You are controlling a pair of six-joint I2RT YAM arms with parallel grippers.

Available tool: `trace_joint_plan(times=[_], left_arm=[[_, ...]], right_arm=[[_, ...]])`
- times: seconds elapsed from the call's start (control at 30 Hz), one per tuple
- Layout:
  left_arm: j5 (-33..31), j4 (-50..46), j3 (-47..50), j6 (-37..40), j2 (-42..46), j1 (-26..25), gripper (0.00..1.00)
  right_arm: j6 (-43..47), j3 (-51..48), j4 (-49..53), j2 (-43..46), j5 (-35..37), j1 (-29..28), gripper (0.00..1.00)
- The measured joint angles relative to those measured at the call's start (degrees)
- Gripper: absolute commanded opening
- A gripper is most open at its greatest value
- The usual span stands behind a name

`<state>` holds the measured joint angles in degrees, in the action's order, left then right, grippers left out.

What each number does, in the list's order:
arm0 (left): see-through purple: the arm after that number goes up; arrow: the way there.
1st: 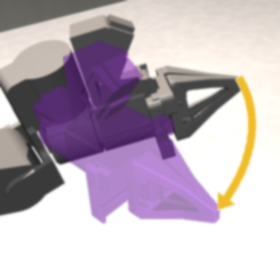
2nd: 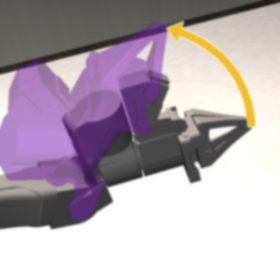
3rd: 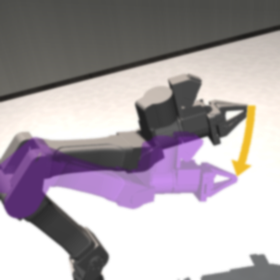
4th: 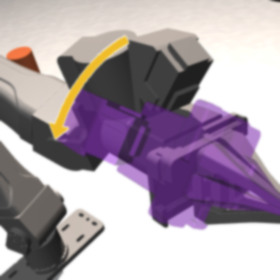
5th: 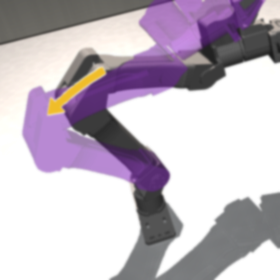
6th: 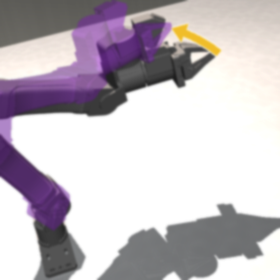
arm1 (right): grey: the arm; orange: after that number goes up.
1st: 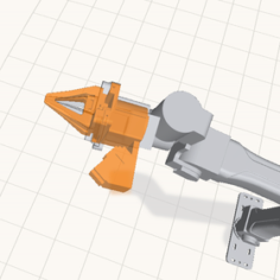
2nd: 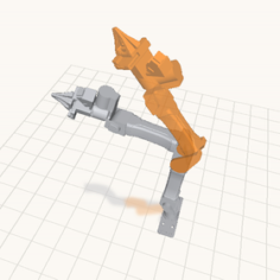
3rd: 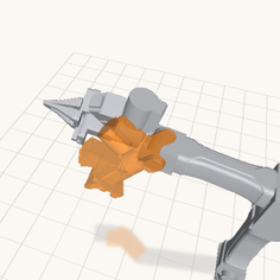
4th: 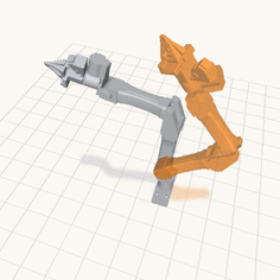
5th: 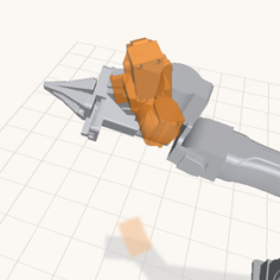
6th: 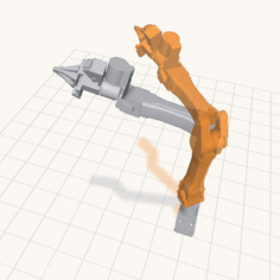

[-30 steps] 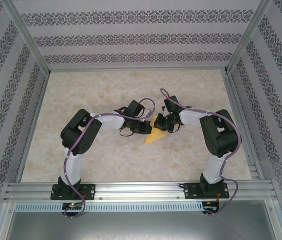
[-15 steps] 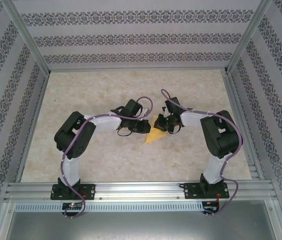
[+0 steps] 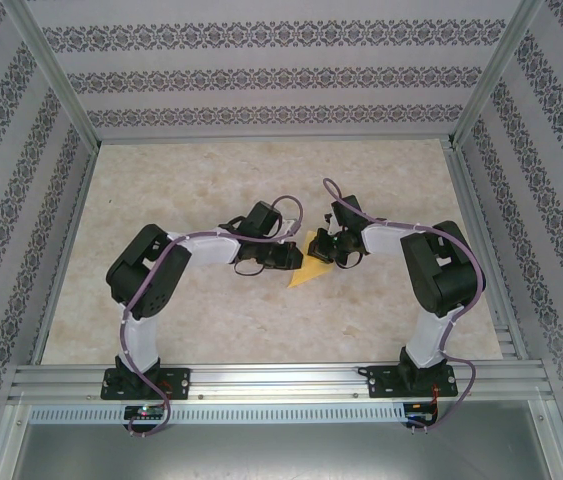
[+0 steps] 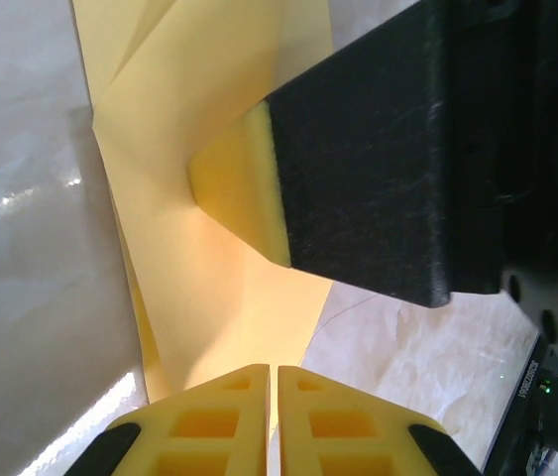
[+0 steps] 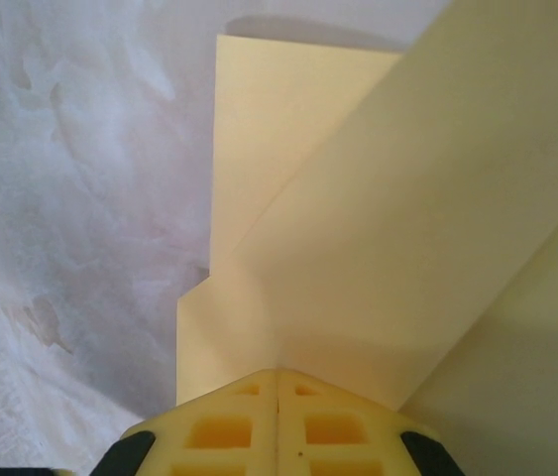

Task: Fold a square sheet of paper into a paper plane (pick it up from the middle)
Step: Fourth fold the wing at the center of the table.

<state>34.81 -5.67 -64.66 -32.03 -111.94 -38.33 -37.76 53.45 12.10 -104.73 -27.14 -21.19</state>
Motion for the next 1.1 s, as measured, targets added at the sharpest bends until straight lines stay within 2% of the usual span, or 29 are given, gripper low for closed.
trace_joint_plan(times=[0.2, 0.67, 1.1], left_arm=[[1.36, 0.04, -0.11, 0.02, -3.13, -0.11, 0.09], [1.38, -1.95, -1.09, 0.74, -3.87, -0.11, 0.06], [1.11, -3.06, -1.66, 1.79, -3.98, -0.15, 0.06]], right_arm=[[0.0, -0.07, -0.15, 0.07, -0.46, 0.33, 0.09], [0.39, -0.74, -0.07, 4.39, 0.0, 0.28, 0.09], [0.37, -1.81, 0.07, 2.8, 1.62, -0.31, 0.09]])
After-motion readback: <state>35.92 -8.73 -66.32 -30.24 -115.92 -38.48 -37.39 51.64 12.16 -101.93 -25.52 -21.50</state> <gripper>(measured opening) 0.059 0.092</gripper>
